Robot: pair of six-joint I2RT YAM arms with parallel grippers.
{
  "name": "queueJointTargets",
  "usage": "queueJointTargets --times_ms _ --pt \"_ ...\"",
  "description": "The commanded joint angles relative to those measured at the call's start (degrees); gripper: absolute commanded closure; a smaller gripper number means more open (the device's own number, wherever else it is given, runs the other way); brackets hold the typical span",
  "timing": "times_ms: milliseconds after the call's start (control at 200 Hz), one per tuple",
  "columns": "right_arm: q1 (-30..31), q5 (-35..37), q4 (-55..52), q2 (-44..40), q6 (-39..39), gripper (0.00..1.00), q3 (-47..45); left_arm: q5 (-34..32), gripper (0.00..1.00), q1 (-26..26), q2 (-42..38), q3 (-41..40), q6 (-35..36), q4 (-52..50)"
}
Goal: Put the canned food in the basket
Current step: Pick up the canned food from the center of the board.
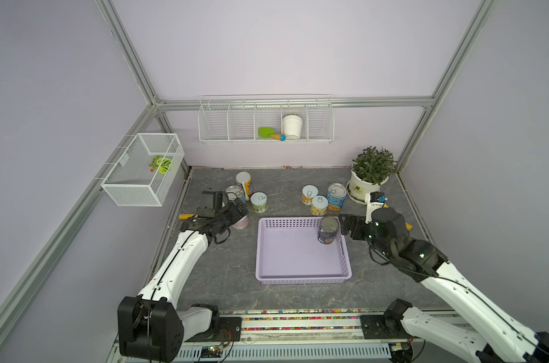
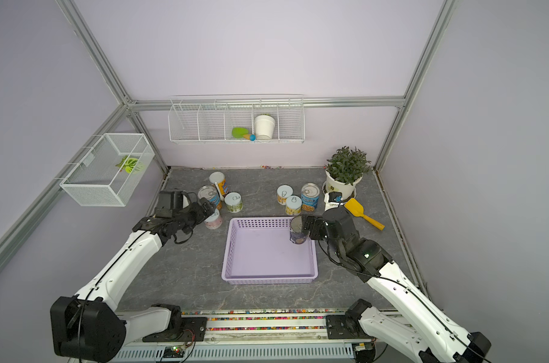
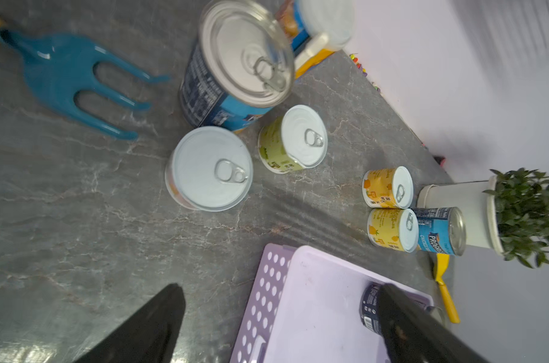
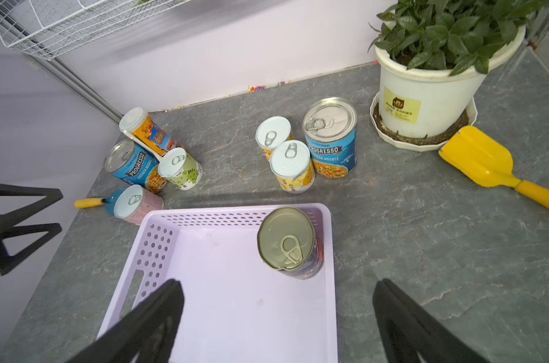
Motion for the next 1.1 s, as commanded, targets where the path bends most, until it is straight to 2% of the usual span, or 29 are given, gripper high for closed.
queueJointTargets --times_ms 0,50,85,135,190,225,295,390,470,525,575,655,890,1100 --pt "0.28 1.76 7.49 -0.95 -6.31 0.02 -2.37 -10.64 0.01 -4.62 -0.84 -0.30 0.30 -1.56" --pt "0.32 2.55 5.80 -0.64 -9.10 0.02 -2.01 -9.46 0.00 -4.71 -1.68 -2.79 1.31 4.36" --pt "0.32 6.85 2.62 -0.62 -7.21 0.01 -1.56 -11.00 0.00 -4.74 -1.78 -3.14 1.89 6.34" --pt "0.19 11.89 1.52 -1.01 -5.42 0.02 -2.47 -15.13 0.01 -4.66 -0.89 -1.87 3.10 6.38" --pt "-0.06 12.96 2.93 -1.70 -6.50 0.02 -3.69 -18.46 0.01 -4.12 1.60 0.91 4.67 5.05" --pt "-0.10 13.69 3.55 -2.09 -6.39 0.02 -4.34 -18.28 0.01 -3.50 3.96 3.07 5.94 4.42" --pt "-0.25 13.50 5.11 -3.10 -6.98 0.02 -5.55 -16.03 0.01 -2.32 9.76 7.44 7.56 3.16" --pt "-0.26 13.74 7.89 -4.64 -7.59 0.02 -8.13 -18.12 0.00 -1.66 17.01 14.45 6.08 -4.23" --pt "-0.30 14.05 10.10 -5.55 -7.63 0.02 -10.00 -20.63 0.01 -0.95 20.31 14.76 7.04 -2.03" --pt "-0.33 13.33 10.71 -5.58 -7.56 0.02 -10.32 -19.19 0.00 0.37 23.10 15.40 7.68 -0.40" --pt "-0.28 12.61 10.96 -5.42 -7.51 0.02 -10.33 -17.88 0.01 1.52 26.08 17.37 7.77 -0.64" --pt "-0.28 12.12 11.07 -4.95 -7.43 0.02 -10.36 -19.66 0.01 2.12 30.41 21.23 7.76 -3.00" --pt "-0.33 11.40 11.20 -3.92 -7.23 0.02 -10.11 -21.12 0.01 2.52 37.10 26.90 9.94 -3.68" --pt "-0.32 11.18 11.69 -3.38 -7.25 0.02 -10.24 -19.86 0.01 3.20 39.15 28.26 10.66 -2.77"
